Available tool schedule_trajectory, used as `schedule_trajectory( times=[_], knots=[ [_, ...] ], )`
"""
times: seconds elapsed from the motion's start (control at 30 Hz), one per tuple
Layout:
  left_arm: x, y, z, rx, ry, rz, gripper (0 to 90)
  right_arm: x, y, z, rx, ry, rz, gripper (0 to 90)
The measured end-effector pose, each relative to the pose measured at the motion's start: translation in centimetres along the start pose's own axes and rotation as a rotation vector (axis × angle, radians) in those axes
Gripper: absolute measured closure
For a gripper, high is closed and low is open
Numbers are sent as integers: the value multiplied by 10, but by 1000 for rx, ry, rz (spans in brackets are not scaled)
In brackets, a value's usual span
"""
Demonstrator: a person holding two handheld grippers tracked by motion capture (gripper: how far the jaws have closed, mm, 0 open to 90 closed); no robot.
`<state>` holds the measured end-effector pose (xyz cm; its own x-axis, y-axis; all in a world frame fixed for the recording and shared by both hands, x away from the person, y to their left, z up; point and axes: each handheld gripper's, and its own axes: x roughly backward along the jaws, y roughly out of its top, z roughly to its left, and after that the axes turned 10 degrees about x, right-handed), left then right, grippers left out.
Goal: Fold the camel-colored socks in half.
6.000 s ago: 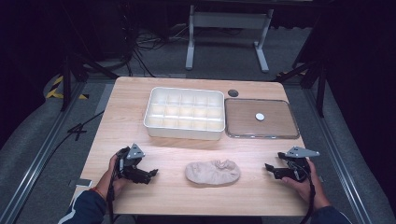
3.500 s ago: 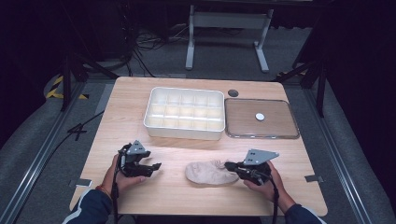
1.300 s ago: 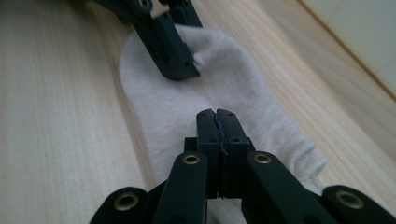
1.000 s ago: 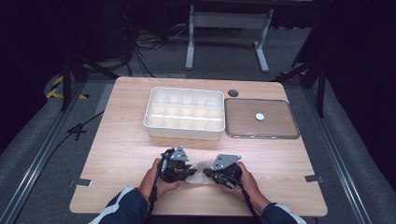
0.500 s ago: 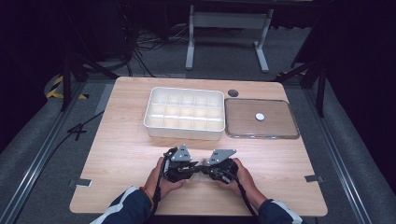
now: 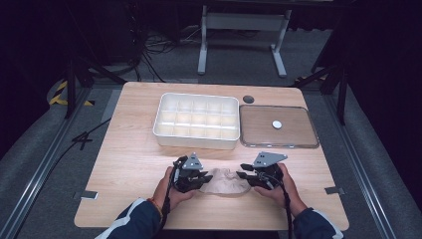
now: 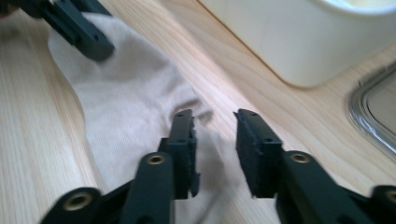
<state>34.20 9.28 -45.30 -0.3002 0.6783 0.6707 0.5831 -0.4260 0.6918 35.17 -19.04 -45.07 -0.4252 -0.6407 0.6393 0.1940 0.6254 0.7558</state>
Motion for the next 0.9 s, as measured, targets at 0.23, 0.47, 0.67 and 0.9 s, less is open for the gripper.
schedule_trajectory(
  times=[0.23, 0.47, 0.67, 0.9],
  knots=[
    [-3, 3, -3, -19, 3, 3, 814, -12, -9, 2, 4, 25, 66, 656],
    [-8, 12, -10, -41, 13, -5, 819, -19, -12, 1, 0, 28, 84, 694],
    [-18, 21, -13, -30, 31, -21, 823, -21, -12, 1, 11, 28, 78, 710],
    [-27, 28, -16, -3, 35, -34, 825, -22, -11, 1, 27, 27, 84, 715]
  ],
)
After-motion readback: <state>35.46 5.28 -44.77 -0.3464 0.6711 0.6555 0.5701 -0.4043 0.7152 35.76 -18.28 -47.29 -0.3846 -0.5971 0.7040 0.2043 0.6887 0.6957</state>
